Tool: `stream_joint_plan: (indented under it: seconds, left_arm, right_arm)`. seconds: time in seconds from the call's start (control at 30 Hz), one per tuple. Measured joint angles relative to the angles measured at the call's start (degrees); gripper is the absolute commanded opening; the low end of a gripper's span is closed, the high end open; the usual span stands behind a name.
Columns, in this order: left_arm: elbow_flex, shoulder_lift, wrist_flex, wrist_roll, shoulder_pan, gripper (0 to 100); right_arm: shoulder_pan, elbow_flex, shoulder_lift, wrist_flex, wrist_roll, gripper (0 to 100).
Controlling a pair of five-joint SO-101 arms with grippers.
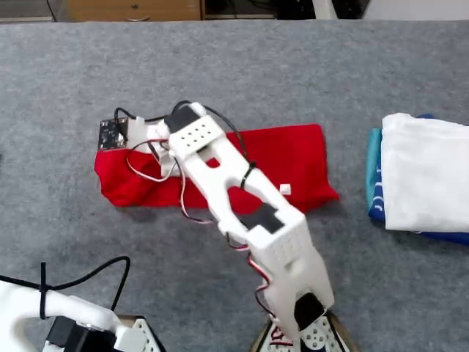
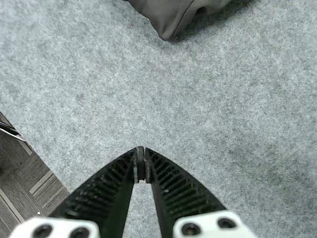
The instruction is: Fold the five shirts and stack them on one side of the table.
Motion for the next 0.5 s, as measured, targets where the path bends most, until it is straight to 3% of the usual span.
stream_joint_plan:
  seconds: [0.17, 0.5]
  left_arm:
    - [0.0, 0.0, 0.0, 0.0, 0.0, 2]
    - [0.0, 0.0, 0.0, 0.0, 0.0, 2]
  right_arm:
    - [0.62, -9.23, 3.87, 8.0, -3.87, 23.1]
    - [5.54, -21.1, 6.51, 11.78, -6.42, 19.3]
